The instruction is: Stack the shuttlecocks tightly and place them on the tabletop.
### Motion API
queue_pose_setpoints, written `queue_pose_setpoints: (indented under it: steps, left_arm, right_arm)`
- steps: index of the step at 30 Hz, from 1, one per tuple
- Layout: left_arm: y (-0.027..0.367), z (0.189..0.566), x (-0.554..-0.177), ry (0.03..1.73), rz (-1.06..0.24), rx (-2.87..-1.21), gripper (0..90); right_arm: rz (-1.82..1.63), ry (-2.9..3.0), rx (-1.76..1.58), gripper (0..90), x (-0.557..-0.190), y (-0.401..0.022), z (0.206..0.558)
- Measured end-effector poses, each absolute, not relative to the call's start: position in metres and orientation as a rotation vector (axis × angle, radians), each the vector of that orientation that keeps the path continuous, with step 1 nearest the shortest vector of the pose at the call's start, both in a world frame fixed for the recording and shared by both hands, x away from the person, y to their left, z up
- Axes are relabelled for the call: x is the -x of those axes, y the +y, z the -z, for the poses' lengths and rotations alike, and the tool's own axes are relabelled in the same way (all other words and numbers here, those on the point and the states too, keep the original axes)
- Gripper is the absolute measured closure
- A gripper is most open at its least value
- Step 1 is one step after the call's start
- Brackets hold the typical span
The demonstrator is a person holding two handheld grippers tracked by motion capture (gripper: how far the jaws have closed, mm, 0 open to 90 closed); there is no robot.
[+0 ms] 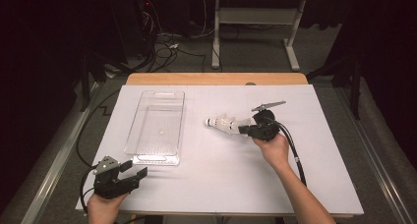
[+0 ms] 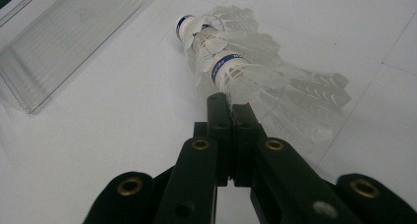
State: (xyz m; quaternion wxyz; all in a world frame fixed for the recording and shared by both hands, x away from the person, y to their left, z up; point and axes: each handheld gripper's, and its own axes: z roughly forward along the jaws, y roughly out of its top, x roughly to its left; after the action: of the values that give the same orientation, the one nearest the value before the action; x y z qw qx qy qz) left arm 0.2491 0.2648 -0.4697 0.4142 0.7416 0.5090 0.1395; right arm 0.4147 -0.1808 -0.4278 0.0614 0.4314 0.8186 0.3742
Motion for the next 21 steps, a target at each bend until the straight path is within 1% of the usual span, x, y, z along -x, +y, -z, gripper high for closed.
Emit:
queue_pose_setpoints:
  steps: [21]
  left_arm:
    - [0.2648, 0.4701, -0.2494, 1.282, -0.348, -1.864, 33.4]
  right_arm:
    - [-1.134, 2.497, -1.3, 90.0, -0.4216, -0.1701, 0.4347]
